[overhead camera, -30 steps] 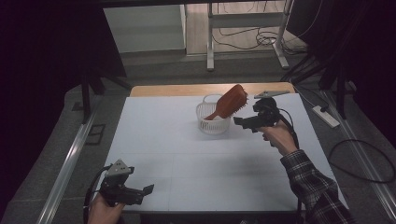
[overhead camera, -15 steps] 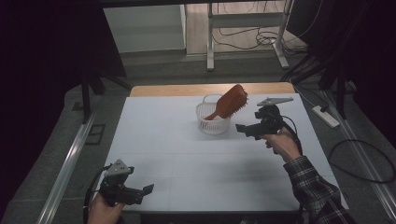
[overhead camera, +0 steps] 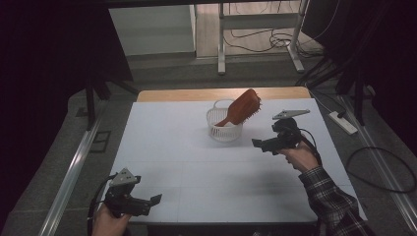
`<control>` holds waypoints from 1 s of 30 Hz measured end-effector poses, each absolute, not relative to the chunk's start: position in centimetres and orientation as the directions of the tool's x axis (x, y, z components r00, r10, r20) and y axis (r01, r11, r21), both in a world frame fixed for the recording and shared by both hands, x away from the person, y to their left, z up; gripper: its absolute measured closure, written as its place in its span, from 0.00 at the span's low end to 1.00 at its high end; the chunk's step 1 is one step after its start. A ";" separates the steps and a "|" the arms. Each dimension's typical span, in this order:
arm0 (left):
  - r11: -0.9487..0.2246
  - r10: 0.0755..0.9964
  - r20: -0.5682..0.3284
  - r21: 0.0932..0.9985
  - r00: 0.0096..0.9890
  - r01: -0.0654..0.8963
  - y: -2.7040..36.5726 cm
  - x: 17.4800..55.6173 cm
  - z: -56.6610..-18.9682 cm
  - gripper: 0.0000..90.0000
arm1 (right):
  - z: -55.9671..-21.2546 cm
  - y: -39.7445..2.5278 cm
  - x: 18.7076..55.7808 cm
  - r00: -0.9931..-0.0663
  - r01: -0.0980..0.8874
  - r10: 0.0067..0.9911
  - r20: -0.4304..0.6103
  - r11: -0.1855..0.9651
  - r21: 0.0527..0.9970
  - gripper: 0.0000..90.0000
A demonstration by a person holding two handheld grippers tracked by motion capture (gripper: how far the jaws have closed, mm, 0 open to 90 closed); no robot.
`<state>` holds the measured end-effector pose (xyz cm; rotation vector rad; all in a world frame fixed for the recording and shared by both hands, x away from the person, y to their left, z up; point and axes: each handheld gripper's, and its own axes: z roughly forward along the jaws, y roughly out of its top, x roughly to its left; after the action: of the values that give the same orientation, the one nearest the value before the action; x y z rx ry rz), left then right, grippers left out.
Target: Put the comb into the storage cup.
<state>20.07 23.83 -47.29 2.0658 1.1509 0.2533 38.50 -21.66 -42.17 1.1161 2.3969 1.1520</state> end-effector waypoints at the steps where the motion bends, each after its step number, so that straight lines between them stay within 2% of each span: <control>1: -0.319 0.798 -0.175 0.689 0.577 0.651 23.8 20.1 -47.3 0.00 | -42.2 -21.7 38.4 -0.673 0.532 0.734 0.091 0.394 0.750 0.00; 30: -0.300 0.796 -0.192 0.697 0.573 0.651 24.1 20.0 -47.3 0.00 | -43.0 -23.0 35.3 -0.698 0.525 0.712 0.075 0.437 0.730 0.00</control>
<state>20.04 24.09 -47.28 2.0430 1.1532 0.2431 35.26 -23.01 -42.99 1.0759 2.4471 1.1120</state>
